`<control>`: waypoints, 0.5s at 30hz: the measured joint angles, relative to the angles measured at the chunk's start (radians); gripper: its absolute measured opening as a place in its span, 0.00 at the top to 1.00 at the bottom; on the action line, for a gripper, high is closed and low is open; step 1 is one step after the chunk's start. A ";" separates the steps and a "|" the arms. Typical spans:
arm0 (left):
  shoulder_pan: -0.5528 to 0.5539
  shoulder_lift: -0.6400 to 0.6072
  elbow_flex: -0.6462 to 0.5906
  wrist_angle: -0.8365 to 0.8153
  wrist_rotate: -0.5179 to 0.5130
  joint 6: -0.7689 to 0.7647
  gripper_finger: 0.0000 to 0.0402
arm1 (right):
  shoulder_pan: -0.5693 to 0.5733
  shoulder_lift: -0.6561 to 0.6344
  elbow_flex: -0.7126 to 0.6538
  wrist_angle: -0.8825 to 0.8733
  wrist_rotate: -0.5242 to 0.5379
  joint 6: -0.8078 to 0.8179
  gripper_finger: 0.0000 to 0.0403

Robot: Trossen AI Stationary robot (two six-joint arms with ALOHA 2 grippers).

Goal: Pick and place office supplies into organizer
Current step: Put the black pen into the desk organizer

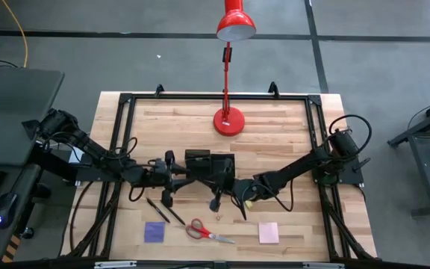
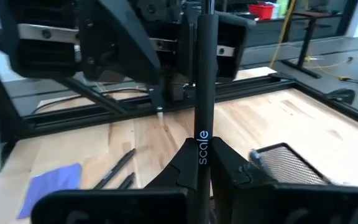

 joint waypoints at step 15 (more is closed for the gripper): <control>0.000 0.000 0.000 0.001 0.006 0.000 0.71 | -0.006 0.000 0.000 0.018 -0.057 0.000 0.99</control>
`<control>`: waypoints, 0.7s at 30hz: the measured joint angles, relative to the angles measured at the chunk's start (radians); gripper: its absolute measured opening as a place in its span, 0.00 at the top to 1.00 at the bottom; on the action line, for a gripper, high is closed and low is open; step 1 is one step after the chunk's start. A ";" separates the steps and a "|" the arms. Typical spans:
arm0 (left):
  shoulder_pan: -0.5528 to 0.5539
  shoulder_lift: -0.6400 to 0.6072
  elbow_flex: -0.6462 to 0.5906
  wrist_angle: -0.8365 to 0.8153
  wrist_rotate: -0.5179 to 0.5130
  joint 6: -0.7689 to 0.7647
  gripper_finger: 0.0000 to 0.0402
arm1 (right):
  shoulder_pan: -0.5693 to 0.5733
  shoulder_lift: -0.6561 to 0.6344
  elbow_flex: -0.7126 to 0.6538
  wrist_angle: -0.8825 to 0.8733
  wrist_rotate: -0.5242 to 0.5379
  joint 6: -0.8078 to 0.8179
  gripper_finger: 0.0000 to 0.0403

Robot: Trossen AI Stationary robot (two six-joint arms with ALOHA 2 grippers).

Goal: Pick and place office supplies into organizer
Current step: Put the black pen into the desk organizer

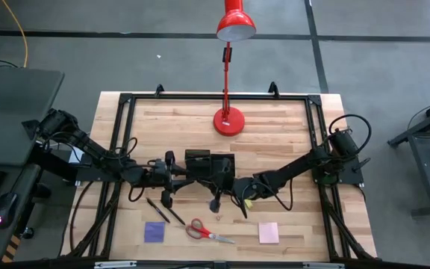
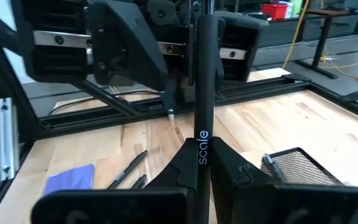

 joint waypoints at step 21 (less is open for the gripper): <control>0.000 0.000 0.000 0.002 0.017 0.019 0.98 | -0.003 -0.001 0.000 0.001 -0.028 0.003 1.00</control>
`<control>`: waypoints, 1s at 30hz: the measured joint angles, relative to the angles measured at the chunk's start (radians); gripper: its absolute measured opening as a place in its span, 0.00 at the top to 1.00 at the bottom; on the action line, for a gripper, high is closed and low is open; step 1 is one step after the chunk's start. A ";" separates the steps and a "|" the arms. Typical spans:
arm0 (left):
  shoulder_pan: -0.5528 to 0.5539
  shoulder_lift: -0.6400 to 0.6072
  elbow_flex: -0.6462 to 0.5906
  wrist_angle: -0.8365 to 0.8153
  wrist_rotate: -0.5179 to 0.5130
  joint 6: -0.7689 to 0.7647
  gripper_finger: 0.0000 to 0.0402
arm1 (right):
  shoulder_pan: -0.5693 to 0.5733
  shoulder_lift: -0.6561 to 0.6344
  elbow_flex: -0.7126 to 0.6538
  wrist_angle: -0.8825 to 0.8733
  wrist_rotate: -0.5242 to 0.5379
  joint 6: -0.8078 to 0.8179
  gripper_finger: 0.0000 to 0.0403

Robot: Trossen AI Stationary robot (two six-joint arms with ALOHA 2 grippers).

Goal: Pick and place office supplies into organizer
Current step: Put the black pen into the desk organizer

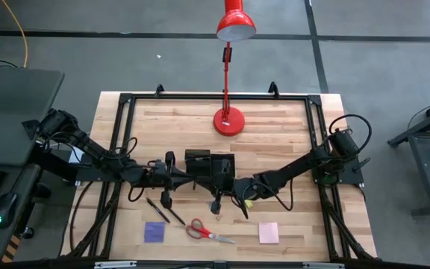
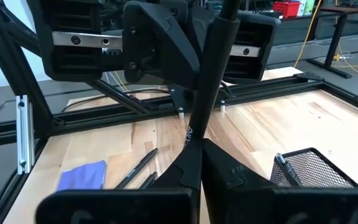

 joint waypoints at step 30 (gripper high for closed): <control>0.070 0.000 0.000 -0.033 -0.138 0.099 1.00 | 0.046 0.000 0.000 -0.193 0.135 0.056 1.00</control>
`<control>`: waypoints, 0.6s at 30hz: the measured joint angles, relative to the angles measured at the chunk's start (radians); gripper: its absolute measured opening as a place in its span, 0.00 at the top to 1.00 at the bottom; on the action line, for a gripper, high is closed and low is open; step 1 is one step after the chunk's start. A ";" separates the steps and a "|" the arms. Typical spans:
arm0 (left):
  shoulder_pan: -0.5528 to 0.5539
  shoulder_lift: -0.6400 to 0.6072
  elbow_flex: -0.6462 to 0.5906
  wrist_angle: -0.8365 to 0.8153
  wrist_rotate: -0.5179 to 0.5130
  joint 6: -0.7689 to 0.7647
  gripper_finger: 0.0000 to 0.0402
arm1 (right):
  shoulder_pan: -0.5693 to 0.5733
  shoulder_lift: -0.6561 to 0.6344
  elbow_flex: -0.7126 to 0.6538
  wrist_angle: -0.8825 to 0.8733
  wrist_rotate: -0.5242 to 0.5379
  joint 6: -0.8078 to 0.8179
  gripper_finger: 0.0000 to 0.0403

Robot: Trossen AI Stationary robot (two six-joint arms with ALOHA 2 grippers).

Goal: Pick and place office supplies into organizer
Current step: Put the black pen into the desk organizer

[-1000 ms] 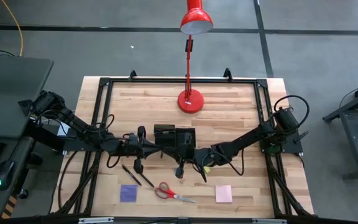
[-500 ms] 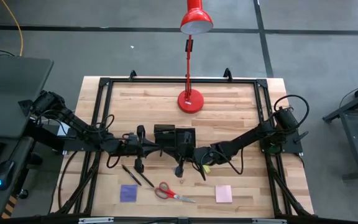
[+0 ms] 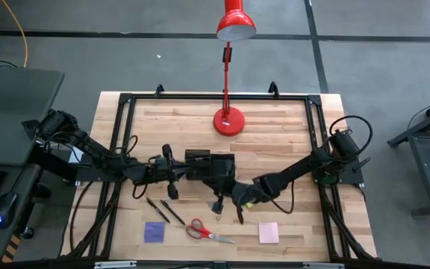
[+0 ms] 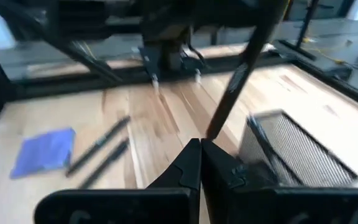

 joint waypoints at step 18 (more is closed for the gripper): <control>0.324 0.003 0.000 -0.021 0.187 -0.079 1.00 | 0.258 0.000 0.000 -0.372 0.442 0.294 0.59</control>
